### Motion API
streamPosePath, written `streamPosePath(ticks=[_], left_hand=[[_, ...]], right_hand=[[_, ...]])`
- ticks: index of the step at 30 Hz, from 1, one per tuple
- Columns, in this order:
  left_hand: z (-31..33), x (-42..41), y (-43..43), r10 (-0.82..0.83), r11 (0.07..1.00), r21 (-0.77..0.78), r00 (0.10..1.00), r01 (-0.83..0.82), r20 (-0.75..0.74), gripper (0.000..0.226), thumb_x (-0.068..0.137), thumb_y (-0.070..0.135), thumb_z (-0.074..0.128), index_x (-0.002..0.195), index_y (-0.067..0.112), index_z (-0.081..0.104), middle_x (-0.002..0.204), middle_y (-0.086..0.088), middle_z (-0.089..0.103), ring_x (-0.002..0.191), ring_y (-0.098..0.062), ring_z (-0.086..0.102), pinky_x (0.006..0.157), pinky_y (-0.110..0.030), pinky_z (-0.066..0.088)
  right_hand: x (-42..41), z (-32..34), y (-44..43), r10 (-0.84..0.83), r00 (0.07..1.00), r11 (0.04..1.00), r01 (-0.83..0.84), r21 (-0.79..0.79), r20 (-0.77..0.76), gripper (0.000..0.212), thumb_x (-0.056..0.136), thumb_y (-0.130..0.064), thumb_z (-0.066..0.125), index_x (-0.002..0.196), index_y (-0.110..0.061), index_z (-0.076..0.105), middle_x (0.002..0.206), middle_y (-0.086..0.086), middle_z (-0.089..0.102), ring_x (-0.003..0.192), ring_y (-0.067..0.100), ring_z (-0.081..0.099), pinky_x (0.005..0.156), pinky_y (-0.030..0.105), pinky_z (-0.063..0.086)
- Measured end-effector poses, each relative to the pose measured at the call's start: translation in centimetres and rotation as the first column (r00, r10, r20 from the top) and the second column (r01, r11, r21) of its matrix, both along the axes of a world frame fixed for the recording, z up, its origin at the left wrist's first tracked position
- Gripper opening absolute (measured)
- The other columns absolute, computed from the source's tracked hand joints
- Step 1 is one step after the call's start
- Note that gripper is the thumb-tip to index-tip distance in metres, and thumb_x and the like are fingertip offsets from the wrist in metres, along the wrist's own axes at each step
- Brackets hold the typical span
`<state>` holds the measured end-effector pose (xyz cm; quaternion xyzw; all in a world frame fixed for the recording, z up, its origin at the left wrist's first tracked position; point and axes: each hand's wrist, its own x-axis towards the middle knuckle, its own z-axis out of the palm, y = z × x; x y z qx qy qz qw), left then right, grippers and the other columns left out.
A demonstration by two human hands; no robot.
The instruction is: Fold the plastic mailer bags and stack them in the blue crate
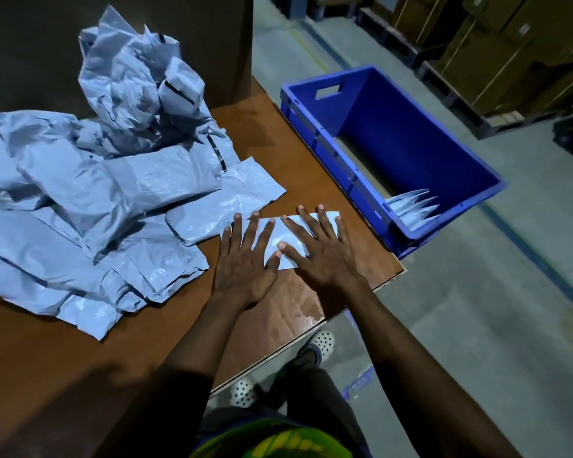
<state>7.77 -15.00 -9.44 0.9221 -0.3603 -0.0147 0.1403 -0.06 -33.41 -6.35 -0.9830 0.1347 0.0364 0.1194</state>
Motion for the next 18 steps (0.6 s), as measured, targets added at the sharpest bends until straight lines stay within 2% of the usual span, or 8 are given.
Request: streamPosePath(ticks=[1, 3, 5, 8, 11, 13, 16, 18], left_hand=[[0.2, 0.1, 0.2, -0.005, 1.000, -0.020, 0.999, 0.004, -0.043, 0.069, 0.101, 0.062, 0.008, 0.162, 0.032, -0.005, 0.174, 0.000, -0.007, 0.159, -0.024, -0.017, 0.129, -0.049, -0.002], [0.8, -0.2, 1.0, 0.044, 0.990, -0.133, 0.997, -0.051, -0.058, 0.069, 0.105, 0.056, 0.013, 0.166, 0.025, 0.003, 0.174, 0.000, -0.003, 0.159, -0.018, -0.013, 0.130, -0.047, 0.000], [0.8, -0.9, 2.1, 0.137, 0.975, -0.181, 0.990, -0.128, 0.042, 0.064, 0.109, 0.043, 0.023, 0.166, 0.015, 0.014, 0.174, -0.004, 0.008, 0.161, -0.021, -0.004, 0.130, -0.047, 0.005], [0.3, -1.4, 2.8, 0.175, 0.983, -0.089, 0.968, -0.162, 0.180, 0.063, 0.108, 0.037, 0.024, 0.164, 0.009, 0.021, 0.173, -0.010, 0.014, 0.161, -0.026, 0.003, 0.129, -0.051, 0.010], [0.2, -1.4, 3.0, 0.162, 0.987, -0.034, 0.965, -0.158, 0.204, 0.063, 0.107, 0.039, 0.025, 0.163, 0.008, 0.026, 0.172, -0.011, 0.018, 0.161, -0.027, 0.006, 0.128, -0.053, 0.010], [0.2, -1.5, 3.1, 0.165, 0.986, -0.035, 0.963, -0.161, 0.211, 0.064, 0.107, 0.039, 0.026, 0.162, 0.009, 0.029, 0.171, -0.011, 0.020, 0.160, -0.028, 0.007, 0.128, -0.054, 0.009], [0.0, -1.4, 3.2, 0.181, 0.984, -0.048, 0.962, -0.174, 0.203, 0.064, 0.106, 0.040, 0.026, 0.163, 0.011, 0.027, 0.172, -0.009, 0.018, 0.161, -0.026, 0.005, 0.129, -0.054, 0.005], [-0.3, -1.4, 3.0, 0.190, 0.982, -0.052, 0.960, -0.183, 0.204, 0.065, 0.106, 0.040, 0.027, 0.164, 0.012, 0.025, 0.172, -0.009, 0.017, 0.161, -0.026, 0.005, 0.129, -0.055, 0.004]], right_hand=[[0.0, 0.2, 0.0, 0.002, 1.000, 1.000, -0.002, 0.004, -0.012, 0.067, 0.100, -0.079, 0.011, 0.162, -0.053, 0.005, 0.173, -0.016, -0.008, 0.158, 0.015, -0.023, 0.126, 0.057, -0.011], [0.1, 0.5, 0.2, 0.014, 0.999, 1.000, -0.013, 0.016, -0.036, 0.065, 0.102, -0.076, 0.008, 0.162, -0.052, 0.003, 0.173, -0.013, -0.012, 0.157, 0.016, -0.027, 0.124, 0.058, -0.015], [0.2, 1.0, 1.0, 0.031, 1.000, 0.999, -0.031, -0.009, 0.005, 0.062, 0.106, -0.068, 0.008, 0.164, -0.047, 0.005, 0.174, -0.009, -0.011, 0.157, 0.018, -0.027, 0.123, 0.059, -0.019], [1.3, 1.5, 3.2, 0.110, 0.982, 0.993, -0.101, -0.062, 0.154, 0.059, 0.109, -0.056, 0.013, 0.165, -0.038, 0.019, 0.175, -0.007, 0.005, 0.160, 0.019, -0.015, 0.125, 0.056, -0.015], [3.0, 1.3, 4.7, 0.148, 0.977, 0.989, -0.149, -0.004, 0.155, 0.055, 0.111, -0.052, 0.021, 0.163, -0.038, 0.028, 0.172, -0.008, 0.021, 0.162, 0.018, 0.002, 0.128, 0.053, -0.003], [3.4, 0.5, 4.9, 0.144, 0.983, 0.989, -0.148, 0.028, 0.110, 0.055, 0.110, -0.054, 0.019, 0.163, -0.040, 0.026, 0.173, -0.010, 0.017, 0.162, 0.017, 0.001, 0.128, 0.053, 0.001], [3.1, -0.7, 4.6, 0.155, 0.975, 0.988, -0.156, -0.010, 0.161, 0.060, 0.107, -0.059, 0.009, 0.163, -0.043, 0.024, 0.174, -0.012, 0.013, 0.162, 0.019, -0.003, 0.129, 0.048, -0.002], [2.9, -1.1, 4.6, 0.146, 0.972, 0.989, -0.140, -0.044, 0.183, 0.060, 0.107, -0.059, 0.009, 0.162, -0.044, 0.027, 0.173, -0.011, 0.017, 0.162, 0.022, -0.001, 0.130, 0.046, 0.000]])
